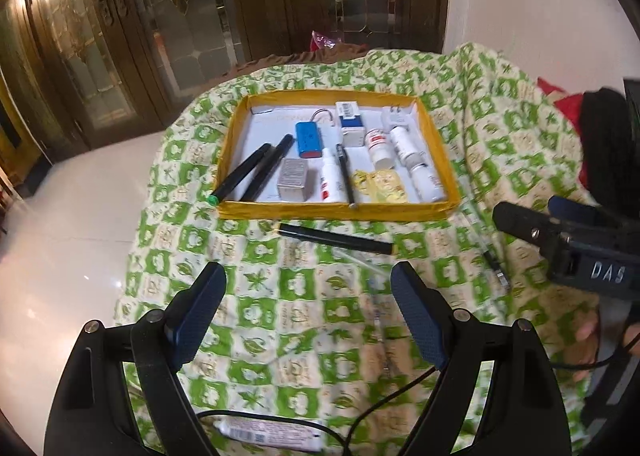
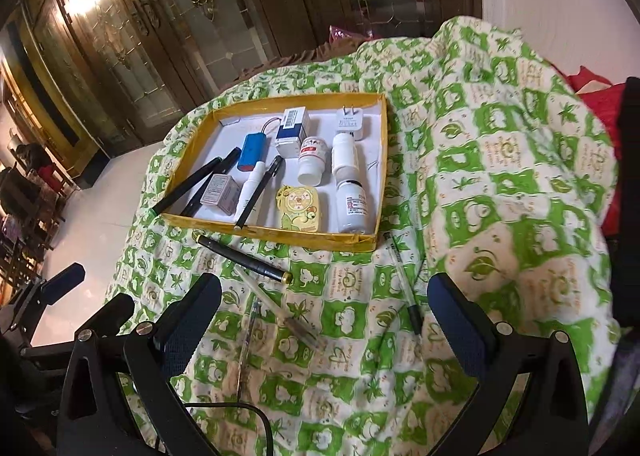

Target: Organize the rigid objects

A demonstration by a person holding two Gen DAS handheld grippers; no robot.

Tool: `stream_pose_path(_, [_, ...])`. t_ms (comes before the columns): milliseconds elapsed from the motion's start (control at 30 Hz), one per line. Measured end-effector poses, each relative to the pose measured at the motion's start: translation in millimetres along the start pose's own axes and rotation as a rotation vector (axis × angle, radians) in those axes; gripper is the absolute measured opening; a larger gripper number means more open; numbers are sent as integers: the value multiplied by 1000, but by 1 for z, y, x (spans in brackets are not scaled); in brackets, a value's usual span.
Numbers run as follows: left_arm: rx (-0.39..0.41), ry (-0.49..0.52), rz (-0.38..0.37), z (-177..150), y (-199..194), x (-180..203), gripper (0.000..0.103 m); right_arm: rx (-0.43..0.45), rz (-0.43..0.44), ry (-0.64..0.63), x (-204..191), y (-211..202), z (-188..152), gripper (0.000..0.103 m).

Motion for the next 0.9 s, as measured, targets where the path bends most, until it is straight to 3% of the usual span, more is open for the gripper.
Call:
stream_pose_path(167, [27,-5,26,14,-12,-6,85,41,-10,-13,-8,-23,0,101])
stream_pose_path(300, [38,-40,-15,22,-16,-13,85,59,-44,-12,-13,-38,-4,101])
stream_pose_path(400, [42,-42,-5,25,-20,-16,85,60,-58,-18,-19,-46,-9,101])
stream_pose_path(900, [43,-46,-4,24,-24,-19,85,70,-81,14,-18,-58,-17,101])
Point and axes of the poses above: each gripper's, at about its wrist camera, not at the fingertips, and y roughly the way its jaws point, x to its right, z to its top, the point moved 6 cm from there along y, roughly the way its jaws point, and after that the axes turned 15 degrees about y, right-handed, at the moved point
